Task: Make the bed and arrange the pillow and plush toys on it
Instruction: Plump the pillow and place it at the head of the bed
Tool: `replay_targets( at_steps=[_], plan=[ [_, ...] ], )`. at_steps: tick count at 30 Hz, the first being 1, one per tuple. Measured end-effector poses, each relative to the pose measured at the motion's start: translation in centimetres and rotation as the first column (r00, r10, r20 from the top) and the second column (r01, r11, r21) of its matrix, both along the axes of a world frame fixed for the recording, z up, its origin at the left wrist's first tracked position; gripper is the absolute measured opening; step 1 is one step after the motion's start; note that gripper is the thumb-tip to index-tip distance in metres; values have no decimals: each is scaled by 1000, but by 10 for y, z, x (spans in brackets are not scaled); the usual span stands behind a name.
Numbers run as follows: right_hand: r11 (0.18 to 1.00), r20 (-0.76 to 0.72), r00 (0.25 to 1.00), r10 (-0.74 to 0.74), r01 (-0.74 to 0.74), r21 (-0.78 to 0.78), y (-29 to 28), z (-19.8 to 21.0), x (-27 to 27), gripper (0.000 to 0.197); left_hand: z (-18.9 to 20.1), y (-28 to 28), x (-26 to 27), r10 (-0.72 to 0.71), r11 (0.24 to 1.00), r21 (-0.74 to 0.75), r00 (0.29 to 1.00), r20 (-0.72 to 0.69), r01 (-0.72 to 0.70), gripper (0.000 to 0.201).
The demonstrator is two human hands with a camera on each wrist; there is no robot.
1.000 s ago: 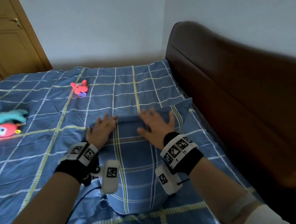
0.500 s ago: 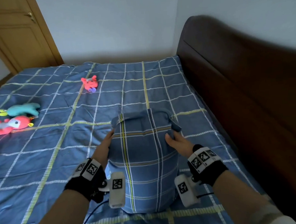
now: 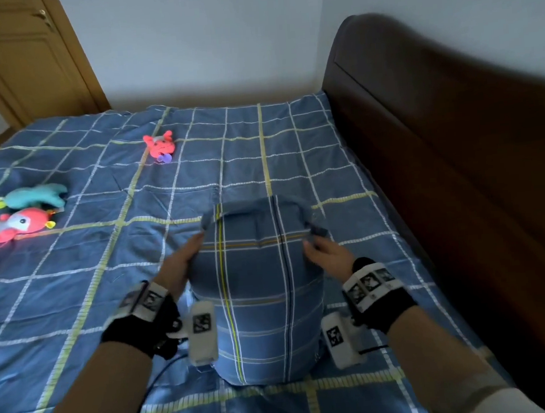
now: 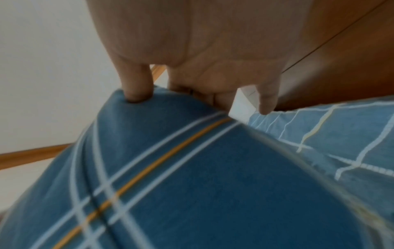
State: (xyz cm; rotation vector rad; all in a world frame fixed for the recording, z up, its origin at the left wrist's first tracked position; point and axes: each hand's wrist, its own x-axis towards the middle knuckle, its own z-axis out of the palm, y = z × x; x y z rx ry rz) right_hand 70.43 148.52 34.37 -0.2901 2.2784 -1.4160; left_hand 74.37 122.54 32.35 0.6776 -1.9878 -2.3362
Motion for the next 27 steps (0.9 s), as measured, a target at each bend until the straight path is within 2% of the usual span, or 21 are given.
replay_targets(
  at_steps=[2, 3, 5, 7, 8, 9, 11, 12, 13, 14, 15, 16, 19, 22, 24, 25, 26, 27],
  plan=[
    [986, 11, 998, 60, -61, 155, -11, -14, 1, 38, -10, 15, 3, -73, 995, -64, 994, 84, 79, 30],
    [985, 39, 997, 65, -70, 159, -9, -20, -1, 39, -9, 18, 3, -94, 992, -74, 991, 91, 101, 31],
    [998, 67, 998, 22, -26, 51, 5, -20, -9, 41, 2, 12, 0, -115, 992, -47, 993, 41, 117, 28],
    [984, 69, 996, -60, 70, -163, 25, -14, -12, 47, 8, -15, -1, -64, 998, -4, 998, -13, 64, 44],
    [942, 91, 989, -119, 141, -305, 33, -13, -11, 54, 11, -27, 1, -62, 995, 79, 997, -51, 66, 48],
    [883, 137, 974, -181, 222, -413, 37, -14, -9, 62, 14, -36, 4, -50, 990, 125, 994, -96, 62, 44],
    [812, 216, 941, -260, 334, -479, 39, -21, -7, 72, 14, -43, 10, 75, 976, 215, 988, -138, -44, 26],
    [801, 239, 932, -273, 358, -480, 36, -25, -6, 75, 12, -43, 11, 26, 959, 285, 991, -131, 12, 21],
    [802, 243, 933, -267, 355, -481, 33, -28, -6, 75, 3, -44, 11, 21, 972, 236, 993, -117, 7, 23],
    [809, 217, 945, -245, 322, -491, 28, -30, -6, 73, -8, -38, 9, 10, 977, 211, 1000, -16, -7, 36],
    [827, 172, 960, -219, 277, -489, 24, -31, -7, 69, -11, -25, 13, -28, 998, 65, 999, 30, 26, 60],
    [843, 131, 972, -196, 235, -483, 19, -30, -8, 63, -20, -20, 14, -118, 992, 63, 990, 74, 114, 76],
    [854, 87, 974, -209, 225, -469, 11, -31, -13, 54, -35, -21, 11, -197, 977, -60, 976, 96, 203, 78],
    [844, 69, 971, -230, 235, -483, 7, -35, -21, 58, -37, -28, -1, -164, 983, -67, 982, 92, 170, 65],
    [847, 80, 972, -223, 234, -478, 3, -39, -25, 58, -41, -31, -7, -196, 977, -65, 977, 87, 202, 65],
    [841, 95, 968, -231, 248, -481, 0, -40, -27, 61, -42, -31, -12, -198, 977, -58, 977, 81, 203, 66],
    [840, 99, 965, -243, 260, -476, -4, -44, -30, 72, -45, -33, -16, -187, 980, -58, 979, 81, 192, 68],
    [845, 92, 964, -248, 262, -467, -5, -45, -30, 91, -45, -33, -19, -184, 979, -75, 980, 74, 190, 72]
  ],
)
